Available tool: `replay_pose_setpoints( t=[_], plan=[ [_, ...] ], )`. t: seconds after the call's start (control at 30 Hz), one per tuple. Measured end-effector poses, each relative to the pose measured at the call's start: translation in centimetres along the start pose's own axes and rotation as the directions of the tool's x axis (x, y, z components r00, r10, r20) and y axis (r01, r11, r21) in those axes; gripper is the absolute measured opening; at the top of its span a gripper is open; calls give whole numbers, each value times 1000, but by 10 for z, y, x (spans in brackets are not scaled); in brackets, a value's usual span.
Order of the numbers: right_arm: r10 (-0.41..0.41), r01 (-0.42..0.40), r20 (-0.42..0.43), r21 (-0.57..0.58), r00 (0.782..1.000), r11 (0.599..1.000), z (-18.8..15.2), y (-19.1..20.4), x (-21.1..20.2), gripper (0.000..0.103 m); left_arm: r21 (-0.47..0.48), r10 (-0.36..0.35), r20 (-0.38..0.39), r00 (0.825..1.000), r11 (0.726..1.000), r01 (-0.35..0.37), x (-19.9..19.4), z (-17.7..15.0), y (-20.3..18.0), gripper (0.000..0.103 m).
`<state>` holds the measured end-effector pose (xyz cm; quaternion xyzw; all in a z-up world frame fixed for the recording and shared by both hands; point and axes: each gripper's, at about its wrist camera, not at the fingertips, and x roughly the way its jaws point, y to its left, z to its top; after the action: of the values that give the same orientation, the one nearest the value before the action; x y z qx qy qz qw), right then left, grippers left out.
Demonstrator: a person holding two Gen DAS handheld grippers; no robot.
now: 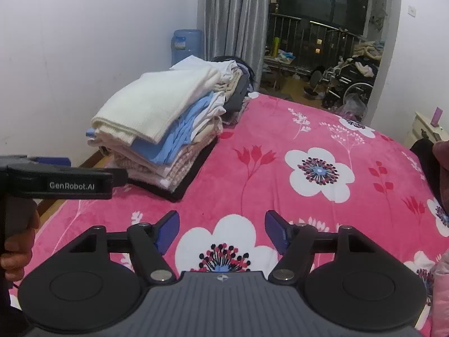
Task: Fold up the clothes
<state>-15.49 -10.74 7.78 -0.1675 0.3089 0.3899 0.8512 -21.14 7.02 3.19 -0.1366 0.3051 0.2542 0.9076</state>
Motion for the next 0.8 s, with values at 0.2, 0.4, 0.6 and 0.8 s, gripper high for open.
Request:
replay_pose_setpoints(
  t=[0.2, 0.4, 0.6, 0.8],
  plan=[
    [-13, 13, 7, -22, 1000, 1000, 5, 7, 0, 77, 29, 46, -6, 999, 999, -46, 1, -8, -3, 103],
    [-13, 14, 8, -51, 1000, 999, 6, 13, 2, 79, 79, 79, 19, 997, 994, -80, 0, -15, -10, 103],
    [-12, 13, 11, -67, 1000, 998, 6, 16, 4, 82, 91, 86, 3, 996, 992, -86, 1, -18, -10, 103],
    [0, 4, 41, -105, 999, 994, 8, 24, 4, 89, 98, 87, -12, 996, 992, -85, 3, -15, -11, 103]
  ],
)
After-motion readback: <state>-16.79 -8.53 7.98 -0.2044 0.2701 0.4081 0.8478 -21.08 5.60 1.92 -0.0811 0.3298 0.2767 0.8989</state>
